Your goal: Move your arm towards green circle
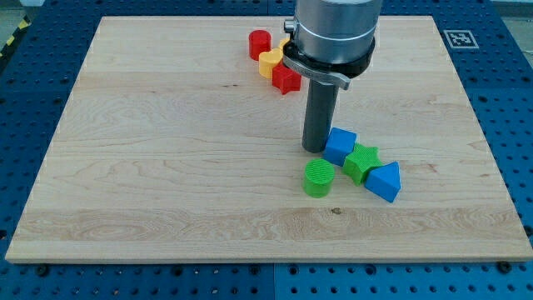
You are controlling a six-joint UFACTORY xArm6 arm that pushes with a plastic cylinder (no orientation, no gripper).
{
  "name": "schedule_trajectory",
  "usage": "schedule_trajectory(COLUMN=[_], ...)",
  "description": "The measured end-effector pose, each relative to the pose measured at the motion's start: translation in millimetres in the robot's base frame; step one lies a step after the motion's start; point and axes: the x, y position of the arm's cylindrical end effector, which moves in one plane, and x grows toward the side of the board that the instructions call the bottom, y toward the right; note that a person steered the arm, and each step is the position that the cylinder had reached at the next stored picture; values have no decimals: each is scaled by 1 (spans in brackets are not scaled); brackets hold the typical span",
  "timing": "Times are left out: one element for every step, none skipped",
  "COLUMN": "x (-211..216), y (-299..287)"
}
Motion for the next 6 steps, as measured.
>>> schedule_trajectory(x=[2,15,33,47,64,64], y=[-15,-48,-68,-68,-62,-60])
